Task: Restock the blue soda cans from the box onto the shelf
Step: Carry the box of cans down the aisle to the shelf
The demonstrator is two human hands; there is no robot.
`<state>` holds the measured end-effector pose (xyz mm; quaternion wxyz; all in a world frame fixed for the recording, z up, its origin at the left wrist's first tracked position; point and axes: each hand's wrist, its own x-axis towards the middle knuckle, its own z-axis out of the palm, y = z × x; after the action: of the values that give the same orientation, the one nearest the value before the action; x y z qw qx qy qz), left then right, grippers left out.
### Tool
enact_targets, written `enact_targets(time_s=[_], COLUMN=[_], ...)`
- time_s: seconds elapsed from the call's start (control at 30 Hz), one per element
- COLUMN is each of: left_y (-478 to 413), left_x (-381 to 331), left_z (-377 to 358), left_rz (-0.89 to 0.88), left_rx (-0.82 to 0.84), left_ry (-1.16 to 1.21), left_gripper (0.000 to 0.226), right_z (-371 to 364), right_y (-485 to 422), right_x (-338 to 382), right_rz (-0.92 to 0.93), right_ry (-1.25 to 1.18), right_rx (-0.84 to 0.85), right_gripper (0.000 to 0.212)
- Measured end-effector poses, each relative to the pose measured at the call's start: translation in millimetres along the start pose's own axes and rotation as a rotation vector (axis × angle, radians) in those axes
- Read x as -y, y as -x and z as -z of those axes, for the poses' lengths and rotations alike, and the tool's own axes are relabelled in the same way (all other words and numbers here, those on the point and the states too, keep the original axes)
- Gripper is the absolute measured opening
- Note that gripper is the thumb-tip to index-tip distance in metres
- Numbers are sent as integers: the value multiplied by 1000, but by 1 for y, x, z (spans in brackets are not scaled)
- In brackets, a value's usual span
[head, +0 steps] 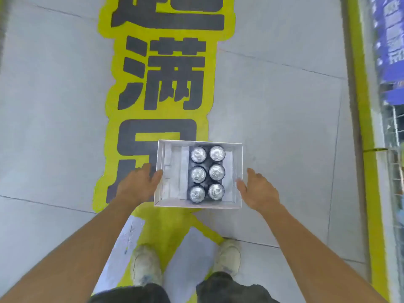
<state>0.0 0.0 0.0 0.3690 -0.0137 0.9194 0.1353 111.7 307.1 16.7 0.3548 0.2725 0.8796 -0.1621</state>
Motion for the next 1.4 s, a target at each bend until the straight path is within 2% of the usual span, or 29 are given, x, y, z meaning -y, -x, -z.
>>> enact_targets(time_s=[0.1,0.2,0.3,0.37,0.43,0.63,0.8,1.03,1.4], left_y=[-33,-47,-56,-59,-63,-69,-42,54,291], left_x=[5,2,9,9,9,15,3,-44,-158], left_z=[-28,-53,-81,-91,-96,-103,-72,44,301], left_rz=[105,114,68,57,46,33,-11,-54,-58], left_rx=[-42,-17,-104,-189,-256,-328,-364,-352,-336], left_ry=[323,575,782,802,806,710,672,652,622], left_gripper=[66,49,39,21,15,37,40,46,48], right_z=[-31,-62,-87,-95,-98,-98,-82,26,298], right_y=[-36,-54,-64,-70,-74,-69,-41,67,318], right_x=[-5,-5,-9,-11,-10,-8,-3,9,31], right_rz=[4,47,32,31,25,11,21,32,-11], right_ry=[-217,-555,-814,-917,-1008,-1165,-1227,-1278,-1278], right_rx=[-99,-175,-214,-238,-263,-249,-256,-289,-266], right_gripper=[57,49,45,39,37,32,37,42,43])
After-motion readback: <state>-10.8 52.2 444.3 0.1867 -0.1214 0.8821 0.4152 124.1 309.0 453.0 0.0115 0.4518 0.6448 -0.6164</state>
